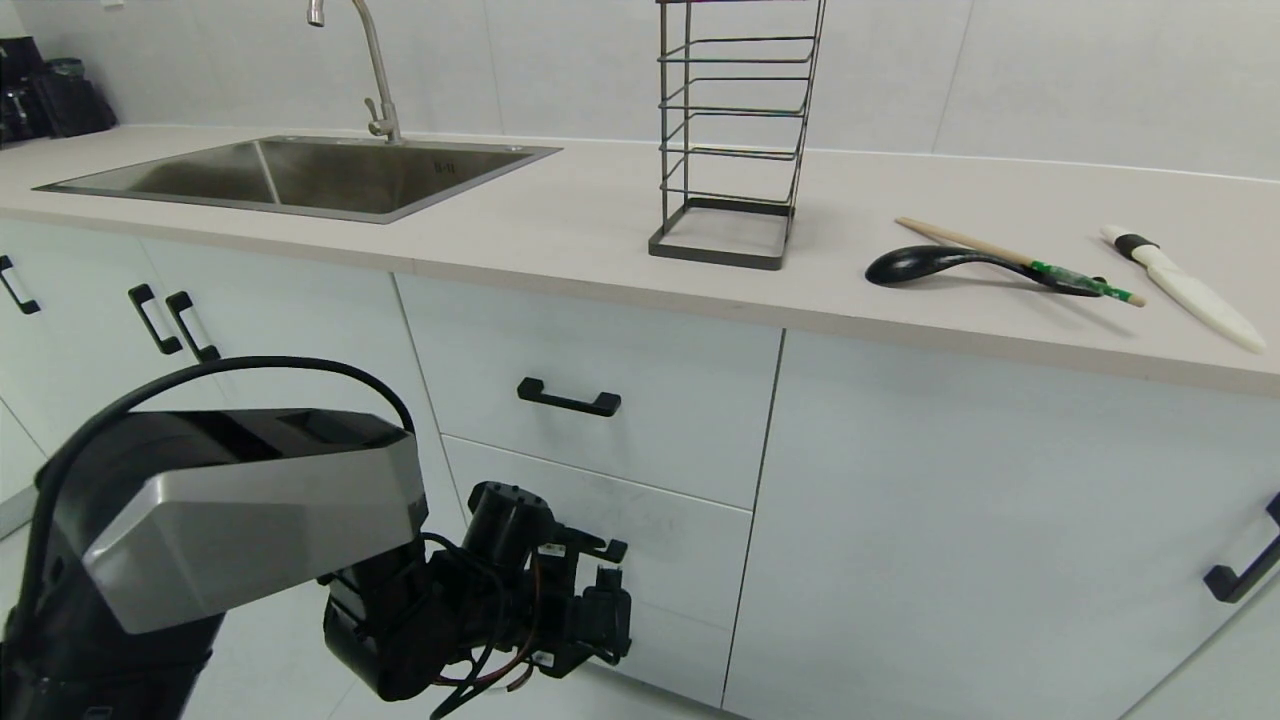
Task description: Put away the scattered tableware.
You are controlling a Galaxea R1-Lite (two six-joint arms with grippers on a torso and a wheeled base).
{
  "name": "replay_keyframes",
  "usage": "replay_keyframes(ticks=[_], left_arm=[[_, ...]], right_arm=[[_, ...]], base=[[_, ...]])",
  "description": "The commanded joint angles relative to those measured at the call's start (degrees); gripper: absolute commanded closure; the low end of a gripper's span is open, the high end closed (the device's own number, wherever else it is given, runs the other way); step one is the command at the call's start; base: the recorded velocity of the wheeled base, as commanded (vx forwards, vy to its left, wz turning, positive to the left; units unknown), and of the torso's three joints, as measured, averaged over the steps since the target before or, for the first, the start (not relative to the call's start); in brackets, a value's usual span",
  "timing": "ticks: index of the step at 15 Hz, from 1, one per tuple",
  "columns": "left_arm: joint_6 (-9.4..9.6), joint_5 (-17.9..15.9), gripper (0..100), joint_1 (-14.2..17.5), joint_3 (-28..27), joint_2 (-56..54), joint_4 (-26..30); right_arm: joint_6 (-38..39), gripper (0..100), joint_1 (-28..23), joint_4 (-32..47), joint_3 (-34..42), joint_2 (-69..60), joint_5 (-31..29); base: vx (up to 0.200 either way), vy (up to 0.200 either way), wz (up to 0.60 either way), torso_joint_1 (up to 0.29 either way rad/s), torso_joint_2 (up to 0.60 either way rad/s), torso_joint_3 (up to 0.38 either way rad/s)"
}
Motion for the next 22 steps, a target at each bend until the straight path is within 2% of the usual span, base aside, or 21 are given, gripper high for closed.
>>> replay_keyframes(ticks=[1,13,16,22], left_arm=[[-0.03,0.1,0,0.3,-0.2,0.4,0.0],[-0.21,0.6,0,0.8,-2.4,4.5,-2.0],[-0.12,1.8,0,1.2,-3.1,5.4,-2.0],[-0.21,3.0,0,1.1,-1.7,5.7,-2.0]], right_arm=[[0.0,100,0.0,0.0,0.0,0.1,0.1],[0.0,100,0.0,0.0,0.0,0.1,0.1],[0.0,100,0.0,0.0,0.0,0.1,0.1],[0.0,100,0.0,0.0,0.0,0.1,0.1]], base=[[0.0,0.0,0.0,0.0,0.0,0.0],[0.0,0.0,0.0,0.0,0.0,0.0],[0.0,0.0,0.0,0.0,0.0,0.0],[0.0,0.0,0.0,0.0,0.0,0.0]])
